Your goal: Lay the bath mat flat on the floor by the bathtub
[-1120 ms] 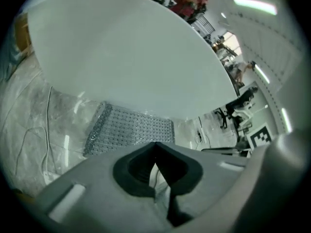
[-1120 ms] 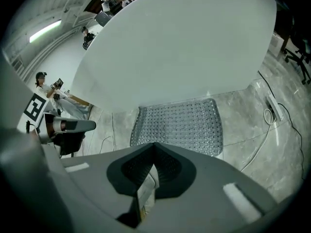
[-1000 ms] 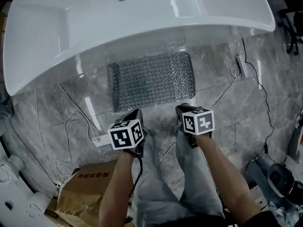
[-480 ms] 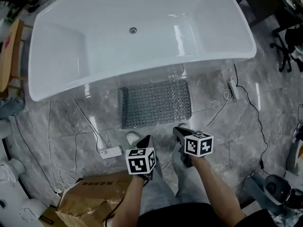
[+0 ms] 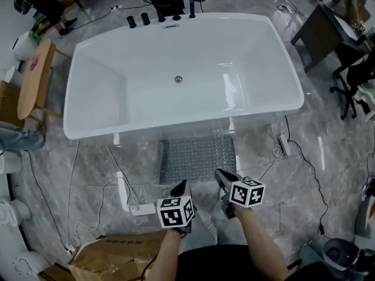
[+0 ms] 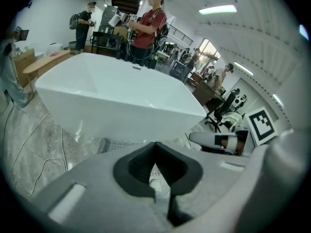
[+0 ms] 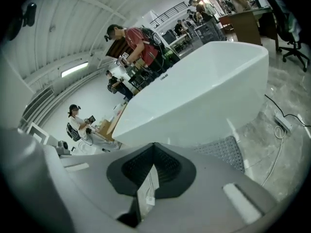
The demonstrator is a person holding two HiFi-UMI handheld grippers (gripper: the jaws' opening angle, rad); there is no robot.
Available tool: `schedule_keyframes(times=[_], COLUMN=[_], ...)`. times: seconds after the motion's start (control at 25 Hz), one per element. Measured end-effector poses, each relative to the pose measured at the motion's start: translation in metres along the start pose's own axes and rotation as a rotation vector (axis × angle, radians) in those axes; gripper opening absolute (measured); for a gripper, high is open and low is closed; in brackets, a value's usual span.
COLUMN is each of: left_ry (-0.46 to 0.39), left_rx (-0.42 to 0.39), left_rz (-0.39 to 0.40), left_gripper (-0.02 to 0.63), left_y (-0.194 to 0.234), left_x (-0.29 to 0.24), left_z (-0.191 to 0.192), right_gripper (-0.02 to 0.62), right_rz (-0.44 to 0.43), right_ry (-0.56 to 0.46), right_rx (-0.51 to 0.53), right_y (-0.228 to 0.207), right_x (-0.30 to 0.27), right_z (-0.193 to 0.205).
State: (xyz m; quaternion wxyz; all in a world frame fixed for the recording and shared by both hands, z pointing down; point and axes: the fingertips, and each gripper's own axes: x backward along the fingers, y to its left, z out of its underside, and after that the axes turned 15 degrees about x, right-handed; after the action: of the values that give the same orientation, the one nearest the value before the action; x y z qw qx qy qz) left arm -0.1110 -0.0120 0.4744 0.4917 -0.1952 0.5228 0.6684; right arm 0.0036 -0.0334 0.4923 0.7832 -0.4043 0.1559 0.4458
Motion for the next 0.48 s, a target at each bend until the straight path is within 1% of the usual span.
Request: schedule_keyframes(times=[0.16, 0.28, 0.4, 0.48], left_ry=[-0.087, -0.143, -0.202, -0.228], left_rx=[-0.011, 0.011, 0.047, 0.029], left_rz=[0.003, 0.013, 0.007, 0.004], left_gripper=[0.005, 0.005, 0.005, 0.005], left_y=[-0.019, -0.031, -0.036, -0.041], left_x=[0.028, 0.05, 0.072, 0.084], left_z=[-0.028, -0.046, -0.059, -0.065], right_gripper=[0.005, 0.005, 0.005, 0.005], right_rz=[-0.023, -0.043, -0.061, -0.075], right_ry=[-0.071, -0.117, -0.166, -0.188], right_rx=[0.06, 0.115, 0.146, 0.161], right_y=[0.02, 0.037, 0.05, 0.058], right_x=[0.018, 0.031, 0.041, 0.051], right_z=[-0.047, -0.073, -0.095, -0.104])
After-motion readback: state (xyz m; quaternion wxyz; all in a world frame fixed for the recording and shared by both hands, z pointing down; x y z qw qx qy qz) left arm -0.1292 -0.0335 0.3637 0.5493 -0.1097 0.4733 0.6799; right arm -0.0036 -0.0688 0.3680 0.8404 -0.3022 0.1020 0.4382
